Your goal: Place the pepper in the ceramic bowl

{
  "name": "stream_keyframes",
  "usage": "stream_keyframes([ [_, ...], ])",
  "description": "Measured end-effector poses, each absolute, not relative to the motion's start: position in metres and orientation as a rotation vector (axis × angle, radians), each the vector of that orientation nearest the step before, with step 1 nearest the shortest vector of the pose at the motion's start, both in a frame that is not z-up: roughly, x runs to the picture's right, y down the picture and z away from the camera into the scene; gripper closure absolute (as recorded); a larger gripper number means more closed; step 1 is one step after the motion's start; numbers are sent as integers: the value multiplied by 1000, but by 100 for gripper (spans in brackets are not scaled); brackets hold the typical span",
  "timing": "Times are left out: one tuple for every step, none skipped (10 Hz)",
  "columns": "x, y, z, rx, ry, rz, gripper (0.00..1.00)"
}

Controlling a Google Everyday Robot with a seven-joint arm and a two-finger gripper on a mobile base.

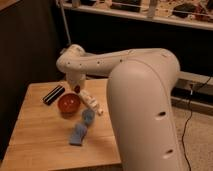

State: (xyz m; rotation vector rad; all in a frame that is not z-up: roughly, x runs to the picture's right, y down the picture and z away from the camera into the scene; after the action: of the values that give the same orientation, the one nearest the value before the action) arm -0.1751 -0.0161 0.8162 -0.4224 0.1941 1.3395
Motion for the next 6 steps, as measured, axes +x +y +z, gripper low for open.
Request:
stream_keyframes([
  [-202,-8,822,-443,166,1292,100],
  [-220,-1,827,-451,143,1252,100],
  [-236,7,834,-448,117,1208,100],
  [-248,14,839,-445,97,1177,100],
  [-258,22,844,-436,88,1152,100],
  [-260,27,849,-424,91,1147,99],
])
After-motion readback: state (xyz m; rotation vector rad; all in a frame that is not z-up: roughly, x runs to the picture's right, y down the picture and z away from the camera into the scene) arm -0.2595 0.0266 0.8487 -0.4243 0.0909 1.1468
